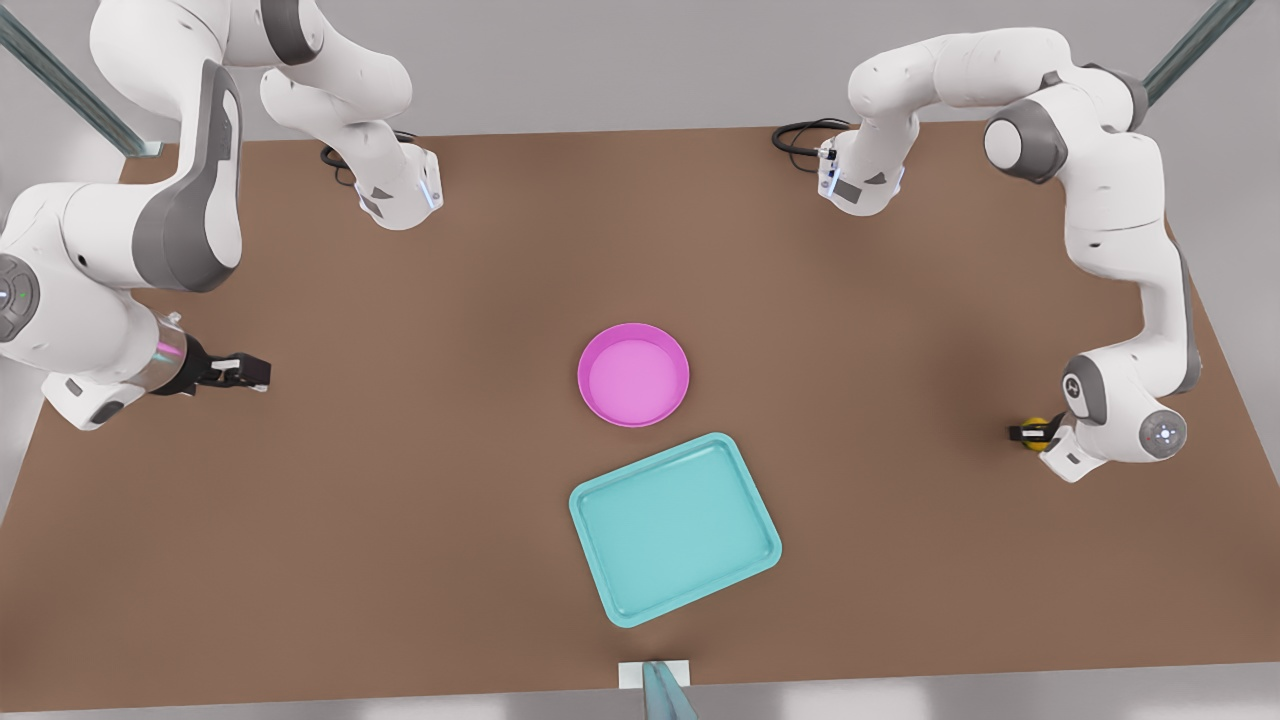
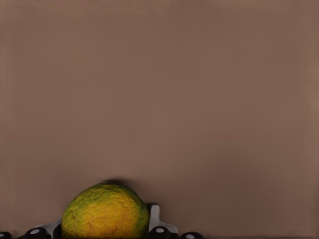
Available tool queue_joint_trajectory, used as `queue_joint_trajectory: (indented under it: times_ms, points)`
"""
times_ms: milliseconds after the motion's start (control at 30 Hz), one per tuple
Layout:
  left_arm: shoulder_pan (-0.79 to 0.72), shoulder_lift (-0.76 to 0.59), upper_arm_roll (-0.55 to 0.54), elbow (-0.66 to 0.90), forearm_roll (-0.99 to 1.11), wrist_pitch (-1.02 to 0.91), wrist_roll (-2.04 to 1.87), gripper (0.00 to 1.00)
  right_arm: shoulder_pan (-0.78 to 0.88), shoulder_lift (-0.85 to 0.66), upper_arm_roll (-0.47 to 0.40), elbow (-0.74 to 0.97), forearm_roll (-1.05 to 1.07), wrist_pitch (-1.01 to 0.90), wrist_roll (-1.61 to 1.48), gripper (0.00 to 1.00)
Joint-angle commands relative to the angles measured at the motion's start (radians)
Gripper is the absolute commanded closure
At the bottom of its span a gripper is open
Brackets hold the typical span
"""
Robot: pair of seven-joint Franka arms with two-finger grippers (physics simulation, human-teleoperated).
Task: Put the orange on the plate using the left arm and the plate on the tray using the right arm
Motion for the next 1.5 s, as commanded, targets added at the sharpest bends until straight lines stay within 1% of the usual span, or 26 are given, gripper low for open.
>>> queue_joint_trajectory:
  times_ms: [0,67,133,200,333,400,533,567,600,633,667,700,733,767,800,867,900,933,967,1000,1033,1067,1100,1133,1167,1467]
  points:
    - [-0.028,-0.057,-0.01,0.001,-0.014,-0.122,-0.041,0.38,0.0,-0.001,0.0,0.0,0.002,-0.001,-0.007,0.0]
    - [-0.112,-0.103,-0.011,0.002,-0.022,-0.18,-0.126,0.38,0.0,-0.001,0.0,0.0,0.006,-0.001,-0.007,0.0]
    - [-0.282,-0.171,-0.013,0.025,-0.028,-0.276,-0.248,0.38,0.0,-0.001,0.0,0.0,0.004,-0.001,-0.007,0.0]
    - [-0.576,-0.215,-0.013,0.083,-0.14,-0.414,-0.443,0.38,0.0,-0.001,0.0,0.0,0.003,-0.001,-0.007,0.0]
    - [-0.961,-0.1,-0.014,0.249,-0.235,-0.409,-0.868,0.36,0.0,0.007,0.0,0.0,0.007,-0.001,-0.007,0.0]
    - [-1.014,-0.028,-0.02,0.332,-0.266,-0.402,-0.959,0.36,0.0,0.008,0.0,0.0,0.013,-0.001,-0.007,0.0]
    - [-1.056,0.041,-0.057,0.34,-0.271,-0.234,-1.058,0.35,-0.003,0.019,0.0,0.0,0.019,-0.001,-0.007,0.0]
    - [-1.056,0.047,-0.057,0.34,-0.272,-0.216,-1.061,0.28,-0.002,0.025,0.0,-0.001,0.021,-0.001,-0.008,0.0]
    - [-1.056,0.052,-0.057,0.34,-0.272,-0.188,-1.104,0.1,-0.003,0.057,0.003,-0.012,0.055,-0.001,-0.03,0.0]
    - [-1.056,0.047,-0.057,0.34,-0.265,-0.194,-1.101,0.0,-0.005,0.108,0.001,-0.019,0.157,0.002,-0.042,0.0]
    - [-1.054,0.03,-0.053,0.338,-0.252,-0.208,-1.097,0.0,0.006,0.177,0.001,-0.033,0.277,0.018,-0.042,0.0]
    - [-1.053,0.013,-0.042,0.34,-0.252,-0.265,-1.069,0.0,0.028,0.206,0.003,-0.15,0.406,0.168,-0.037,0.0]
    - [-1.045,0.003,-0.028,0.338,-0.252,-0.32,-1.01,0.0,0.08,0.191,0.004,-0.248,0.437,0.306,-0.037,0.0]
    - [-1.028,-0.075,0.073,0.334,-0.269,-0.496,-0.803,0.0,0.106,0.152,0.006,-0.358,0.482,0.41,-0.036,0.0]
    - [-1.005,-0.183,0.226,0.335,-0.258,-0.711,-0.556,0.0,0.182,0.048,0.013,-0.554,0.512,0.613,-0.033,0.0]
    - [-1.002,-0.293,0.567,0.341,-0.274,-0.817,-0.184,0.0,0.409,-0.072,0.015,-0.868,0.572,1.059,-0.03,0.0]
    - [-1.002,-0.313,0.676,0.34,-0.291,-0.848,-0.1,0.0,0.52,-0.075,0.015,-0.921,0.582,1.196,0.053,0.0]
    - [-1.002,-0.336,0.759,0.34,-0.335,-0.891,-0.064,0.0,0.603,-0.053,0.016,-0.92,0.584,1.239,0.182,0.0]
    - [-1.001,-0.344,0.783,0.34,-0.357,-0.926,-0.063,0.0,0.65,-0.016,0.018,-0.911,0.618,1.288,0.228,0.0]
    - [-0.924,-0.414,0.719,0.306,-0.358,-0.923,-0.069,0.0,0.669,0.013,0.026,-0.909,0.645,1.32,0.228,0.0]
    - [-0.609,-0.494,0.302,0.28,-0.228,-0.92,-0.1,0.0,0.681,0.033,0.039,-0.908,0.667,1.345,0.228,0.0]
    - [-0.39,-0.529,0.031,0.269,-0.144,-0.874,-0.121,0.0,0.686,0.037,0.039,-0.911,0.677,1.351,0.23,0.0]
    - [-0.343,-0.64,-0.028,0.126,-0.128,-0.706,-0.117,0.0,0.686,0.045,0.039,-0.912,0.699,1.352,0.23,0.0]
    - [-0.343,-0.649,-0.027,0.085,-0.126,-0.665,-0.118,0.0,0.684,0.06,0.039,-0.911,0.7,1.357,0.23,0.0]
    - [-0.344,-0.637,-0.02,0.09,-0.105,-0.705,-0.11,0.0,0.68,0.082,0.039,-0.909,0.704,1.375,0.23,0.0]
    - [-0.343,-0.623,-0.017,0.094,-0.11,-0.656,-0.127,0.0,0.687,0.175,0.047,-0.871,0.727,1.388,0.23,0.0]
